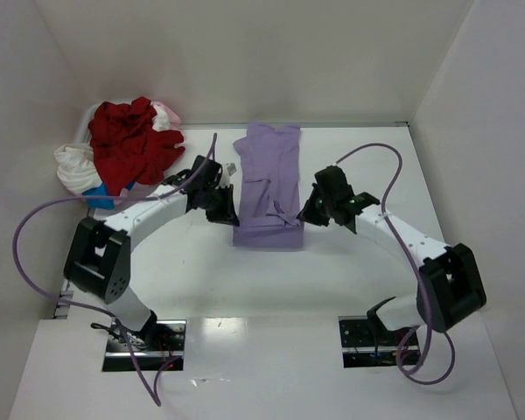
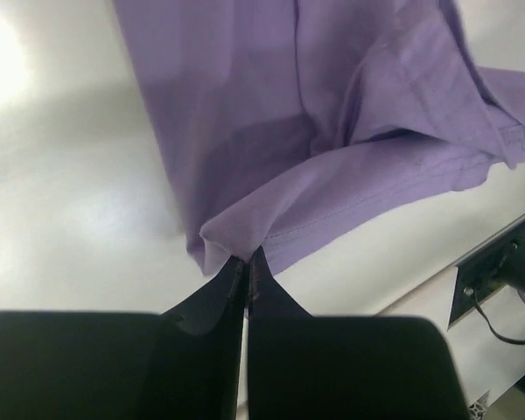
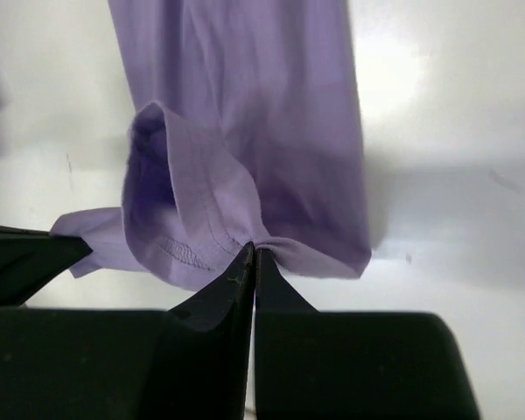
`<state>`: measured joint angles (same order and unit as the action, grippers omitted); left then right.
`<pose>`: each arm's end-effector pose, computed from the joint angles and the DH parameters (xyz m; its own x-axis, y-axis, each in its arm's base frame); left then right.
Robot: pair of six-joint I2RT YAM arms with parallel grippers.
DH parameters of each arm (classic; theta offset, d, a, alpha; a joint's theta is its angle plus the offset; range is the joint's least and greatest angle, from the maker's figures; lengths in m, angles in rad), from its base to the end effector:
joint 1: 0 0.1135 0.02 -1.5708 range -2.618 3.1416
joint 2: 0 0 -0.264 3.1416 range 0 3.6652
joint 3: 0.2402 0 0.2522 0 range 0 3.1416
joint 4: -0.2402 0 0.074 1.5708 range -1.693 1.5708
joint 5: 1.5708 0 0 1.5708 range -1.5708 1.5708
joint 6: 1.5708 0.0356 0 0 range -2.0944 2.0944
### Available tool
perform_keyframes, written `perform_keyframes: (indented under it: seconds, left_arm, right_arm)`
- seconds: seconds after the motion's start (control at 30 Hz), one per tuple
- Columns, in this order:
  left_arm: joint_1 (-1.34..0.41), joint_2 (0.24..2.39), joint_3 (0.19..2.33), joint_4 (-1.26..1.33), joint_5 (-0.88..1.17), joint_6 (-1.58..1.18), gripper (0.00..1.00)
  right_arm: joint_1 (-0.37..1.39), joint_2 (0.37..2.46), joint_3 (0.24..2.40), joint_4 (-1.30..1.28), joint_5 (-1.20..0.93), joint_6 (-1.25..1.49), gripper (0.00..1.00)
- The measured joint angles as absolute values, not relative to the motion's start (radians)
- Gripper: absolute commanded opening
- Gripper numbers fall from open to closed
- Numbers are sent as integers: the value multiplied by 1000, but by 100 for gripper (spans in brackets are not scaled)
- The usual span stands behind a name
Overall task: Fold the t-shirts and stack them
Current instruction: Fold the folded rectangular tshirt in 1/3 of the way
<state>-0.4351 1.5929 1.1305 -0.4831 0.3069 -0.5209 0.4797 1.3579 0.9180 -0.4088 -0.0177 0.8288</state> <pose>0.2993 -0.1510 0.2343 -0.9175 -0.0967 -0.3858 0.1217 0.8552 -0.5038 0.2515 0.1316 0.2393 -0.7977 0.4158 -0.4369 0.1719 0.8510 0.4962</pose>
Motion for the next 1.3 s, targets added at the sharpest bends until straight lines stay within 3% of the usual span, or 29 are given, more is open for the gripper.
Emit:
perform_keyframes:
  seconds: [0.3,0.83,1.13,1.17,1.3]
  left_arm:
    - [-396,1847,1330,-457,392,-418,0]
    - [-298,2100,1684,-487,489,-332,3]
    - [-280,2163,1690,-500,499,-318,25]
    - [-272,2165,1694,-499,503,-319,30]
    - [-240,2199,1747,-493,515,-315,65]
  right_arm:
    - [416,1591,1055,-347,-26,763,0]
    - [316,1848,1375,-309,-83,673,0]
    - [315,2002,1403,-292,-117,650,1]
    - [315,2007,1403,-291,-117,648,3]
    - [309,2011,1408,-290,-117,642,25]
